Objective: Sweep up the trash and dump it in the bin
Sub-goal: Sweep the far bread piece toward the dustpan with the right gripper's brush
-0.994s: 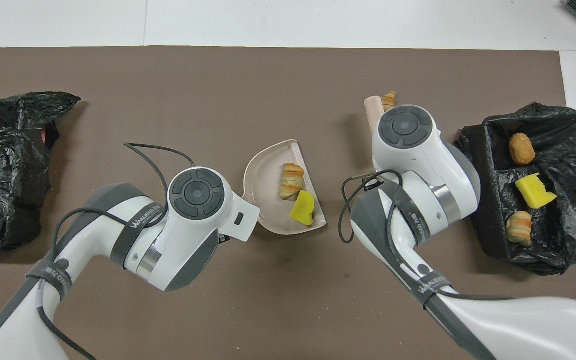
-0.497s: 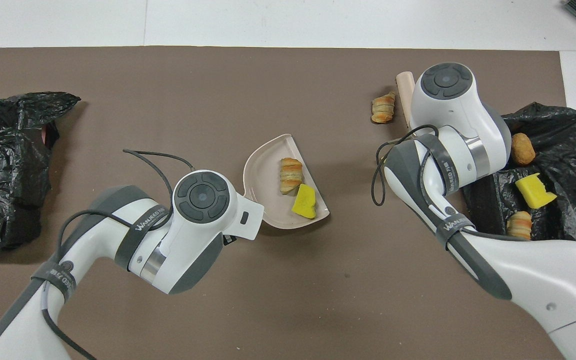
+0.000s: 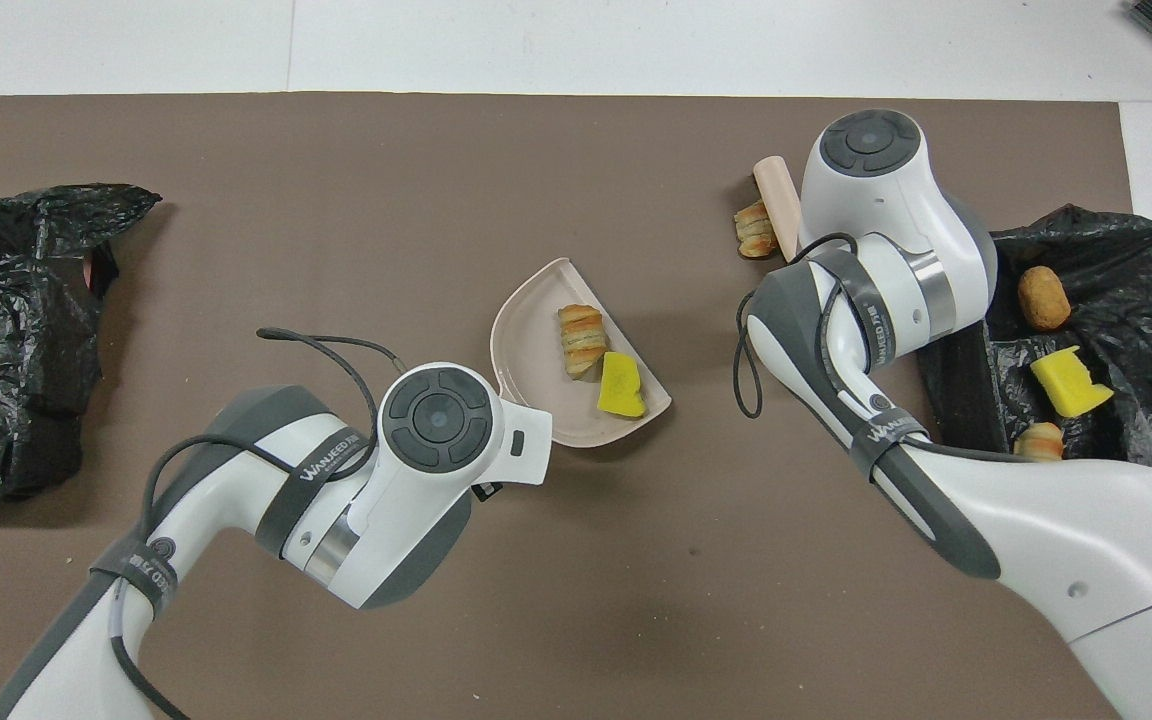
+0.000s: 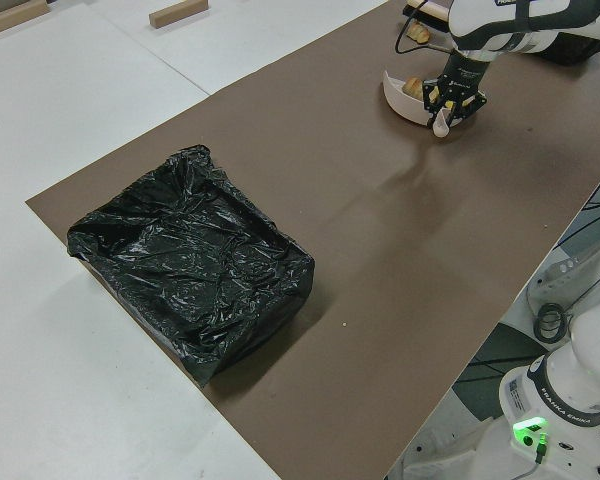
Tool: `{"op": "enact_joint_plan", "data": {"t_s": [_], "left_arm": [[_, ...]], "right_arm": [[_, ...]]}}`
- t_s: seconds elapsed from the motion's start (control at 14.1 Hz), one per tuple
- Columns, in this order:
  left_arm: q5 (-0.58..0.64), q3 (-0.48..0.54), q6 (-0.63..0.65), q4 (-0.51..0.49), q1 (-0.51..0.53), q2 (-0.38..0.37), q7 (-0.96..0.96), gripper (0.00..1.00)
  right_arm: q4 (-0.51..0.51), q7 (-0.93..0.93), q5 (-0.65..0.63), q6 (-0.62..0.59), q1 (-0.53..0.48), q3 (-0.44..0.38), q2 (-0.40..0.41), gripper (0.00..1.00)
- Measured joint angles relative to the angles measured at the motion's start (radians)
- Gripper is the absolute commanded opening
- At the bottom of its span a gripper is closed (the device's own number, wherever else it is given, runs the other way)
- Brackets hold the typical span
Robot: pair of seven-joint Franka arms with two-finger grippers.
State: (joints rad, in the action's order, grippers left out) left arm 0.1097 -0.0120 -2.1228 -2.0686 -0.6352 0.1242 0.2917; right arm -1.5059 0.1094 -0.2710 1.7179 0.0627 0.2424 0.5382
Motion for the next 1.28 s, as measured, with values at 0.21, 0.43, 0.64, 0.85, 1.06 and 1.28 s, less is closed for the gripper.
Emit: {"op": "enact_joint_plan", "data": {"t_s": [0.21,0.43,0.64,0.85,1.06,1.28], "left_arm": [[0.000,0.000,-0.001,-0.021,-0.007,-0.018,-0.010,0.00],[0.000,0.000,-0.001,-0.032,-0.007,-0.023,-0.005,0.00],[0.000,0.002,-0.001,-0.041,-0.007,-0.028,0.032,0.00],[0.000,0.004,-0.002,-0.056,-0.007,-0.034,0.058,0.00],[0.000,0.009,-0.008,-0.059,-0.007,-0.035,0.149,0.00],[0.000,0.016,-0.033,-0.064,-0.002,-0.035,0.299,0.00]], "right_arm": [[-0.016,0.000,0.092,-0.030,0.015,0.056,-0.005,0.00],[-0.057,-0.001,0.172,-0.031,0.024,0.092,-0.025,0.00],[-0.127,-0.001,0.195,-0.034,0.029,0.163,-0.062,0.00],[-0.149,-0.001,0.298,-0.080,0.033,0.173,-0.096,0.00],[-0.148,-0.001,0.399,-0.175,0.015,0.172,-0.156,0.00],[-0.159,-0.002,0.425,-0.235,0.011,0.174,-0.221,0.00]]}}
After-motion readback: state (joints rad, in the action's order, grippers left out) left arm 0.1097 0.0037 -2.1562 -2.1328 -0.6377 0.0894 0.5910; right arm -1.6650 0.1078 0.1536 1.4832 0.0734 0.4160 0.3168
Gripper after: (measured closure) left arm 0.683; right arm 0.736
